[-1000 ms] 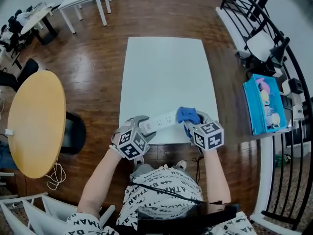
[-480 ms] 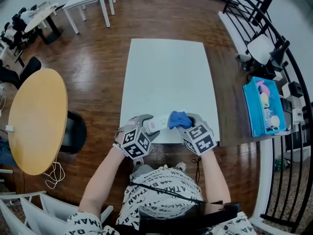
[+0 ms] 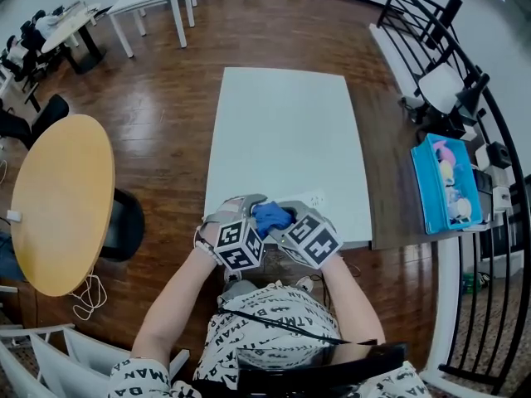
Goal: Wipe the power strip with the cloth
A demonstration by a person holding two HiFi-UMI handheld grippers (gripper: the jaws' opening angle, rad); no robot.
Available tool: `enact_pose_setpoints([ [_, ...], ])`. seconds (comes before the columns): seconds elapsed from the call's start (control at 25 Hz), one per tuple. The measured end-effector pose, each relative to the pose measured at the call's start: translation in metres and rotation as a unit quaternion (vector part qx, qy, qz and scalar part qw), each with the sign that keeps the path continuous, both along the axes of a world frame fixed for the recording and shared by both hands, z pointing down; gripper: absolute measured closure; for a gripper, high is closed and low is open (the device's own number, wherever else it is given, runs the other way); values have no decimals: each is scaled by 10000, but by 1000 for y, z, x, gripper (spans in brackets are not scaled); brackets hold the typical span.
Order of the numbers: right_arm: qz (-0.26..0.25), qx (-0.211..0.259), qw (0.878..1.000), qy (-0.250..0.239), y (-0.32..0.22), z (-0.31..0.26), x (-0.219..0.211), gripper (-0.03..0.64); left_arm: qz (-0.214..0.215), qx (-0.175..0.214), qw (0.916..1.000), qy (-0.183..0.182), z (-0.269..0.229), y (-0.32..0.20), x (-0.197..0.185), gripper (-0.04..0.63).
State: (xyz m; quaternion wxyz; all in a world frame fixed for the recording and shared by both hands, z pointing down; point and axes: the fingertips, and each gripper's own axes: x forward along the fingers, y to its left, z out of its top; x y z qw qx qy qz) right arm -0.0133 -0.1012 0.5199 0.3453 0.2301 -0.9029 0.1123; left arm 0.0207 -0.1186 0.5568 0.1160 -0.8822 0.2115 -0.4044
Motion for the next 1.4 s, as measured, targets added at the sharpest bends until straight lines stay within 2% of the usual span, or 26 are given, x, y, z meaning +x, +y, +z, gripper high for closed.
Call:
enact_pose_setpoints([
  [0.2, -237, 97, 9993, 264, 0, 0, -9, 476, 118, 165, 9998, -91, -3, 3, -5, 322],
  [0.36, -83, 357, 9982, 479, -9, 0, 5, 476, 116, 130, 9998, -59, -5, 5, -1, 322],
  [0.68, 230, 448, 9972, 558, -14, -1, 25, 474, 100, 90, 9999, 19, -3, 7, -2, 322],
  [1.12, 1221, 713, 9856, 926, -47, -2, 118, 474, -5, -4, 9998, 187, -9, 5, -10, 322],
  [1.4, 1846, 797, 9704, 1338, -63, 2, 181, 474, -17, -36, 9998, 198, -10, 5, -12, 322],
])
